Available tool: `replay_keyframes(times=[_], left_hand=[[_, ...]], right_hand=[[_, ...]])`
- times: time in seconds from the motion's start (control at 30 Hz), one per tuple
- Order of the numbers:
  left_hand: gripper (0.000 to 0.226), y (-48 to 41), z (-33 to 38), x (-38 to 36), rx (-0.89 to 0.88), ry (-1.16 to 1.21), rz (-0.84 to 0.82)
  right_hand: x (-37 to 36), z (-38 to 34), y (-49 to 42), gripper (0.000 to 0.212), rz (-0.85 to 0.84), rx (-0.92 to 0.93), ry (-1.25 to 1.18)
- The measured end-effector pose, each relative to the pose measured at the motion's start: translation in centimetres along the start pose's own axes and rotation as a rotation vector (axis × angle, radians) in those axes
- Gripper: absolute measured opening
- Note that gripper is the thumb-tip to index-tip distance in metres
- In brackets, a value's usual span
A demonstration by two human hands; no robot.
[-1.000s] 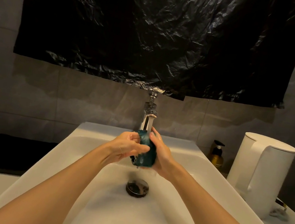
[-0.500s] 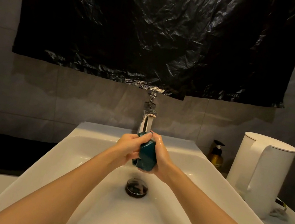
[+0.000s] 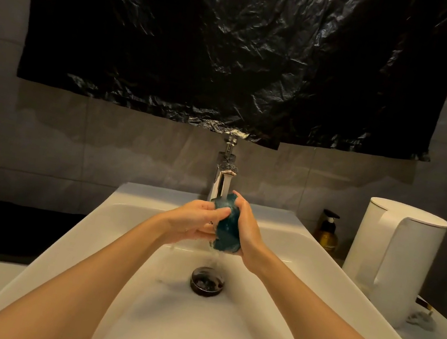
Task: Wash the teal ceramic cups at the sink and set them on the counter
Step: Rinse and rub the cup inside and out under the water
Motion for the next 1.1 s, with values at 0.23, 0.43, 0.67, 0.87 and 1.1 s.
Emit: replay_keyframes(times=[0.23,0.43,0.67,0.87,1.1], left_hand=[[0.033,-0.4,-0.4,-0.2,-0.031,0.175,0.125],[0.023,-0.4,-0.1,0.1,-0.027,0.267,0.1],[0.031,-0.3,0.1,0.8,-0.062,0.257,0.117],[0.047,-0.5,-0.6,1.4,-0.08,0.042,0.185],[0.046,-0.5,-0.3,1.4,-0.117,0.068,0.137]], right_hand=[[0.2,-0.8,0.0,0.037,-0.009,0.082,0.039],[0.0,0.1,-0.1,0.034,-0.025,-0.044,-0.009],[-0.5,0.9,-0.6,0.035,-0.12,-0.098,0.002],[-1.2,0.4,-0.5,0.029,-0.152,-0.041,0.019],[-1.6,-0.4,-0.6,0.051,-0.229,0.077,0.015]])
Point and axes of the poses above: each hand's wrist, its own y-axis away from the middle knuckle, its own x-axis out of the back of the hand, z = x × y, the point moved 9 cm from there along -y, towards the middle knuckle, and after that the axes turned 5 degrees about y, right-handed, at the moved point
